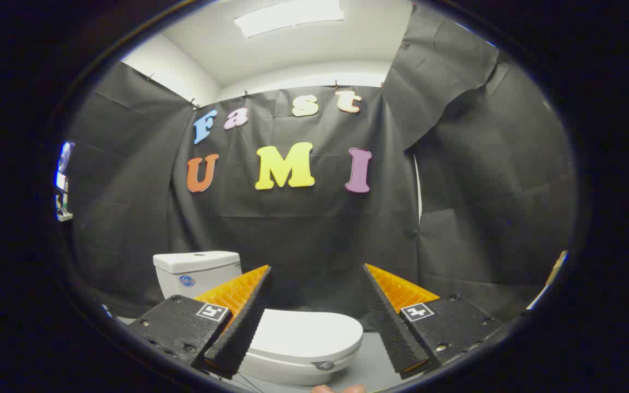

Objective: Open the toilet lid.

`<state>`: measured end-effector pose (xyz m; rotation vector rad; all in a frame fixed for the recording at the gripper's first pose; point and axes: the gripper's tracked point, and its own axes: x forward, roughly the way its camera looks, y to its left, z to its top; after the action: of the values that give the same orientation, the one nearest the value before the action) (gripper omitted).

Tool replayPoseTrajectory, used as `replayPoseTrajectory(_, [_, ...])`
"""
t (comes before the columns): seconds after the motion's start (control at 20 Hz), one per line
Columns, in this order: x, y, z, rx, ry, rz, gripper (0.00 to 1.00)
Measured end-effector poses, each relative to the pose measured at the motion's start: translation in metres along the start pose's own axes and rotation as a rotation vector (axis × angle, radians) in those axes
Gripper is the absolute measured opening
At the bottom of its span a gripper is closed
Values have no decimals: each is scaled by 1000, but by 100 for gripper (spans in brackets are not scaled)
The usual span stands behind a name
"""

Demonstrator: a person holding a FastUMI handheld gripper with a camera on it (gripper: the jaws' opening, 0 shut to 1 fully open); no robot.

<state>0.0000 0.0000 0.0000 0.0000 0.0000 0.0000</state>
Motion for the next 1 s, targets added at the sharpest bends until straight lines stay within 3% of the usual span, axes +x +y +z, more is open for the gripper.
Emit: replayPoseTrajectory(1.0, [3, -12, -8, -1, 25, -51, 99])
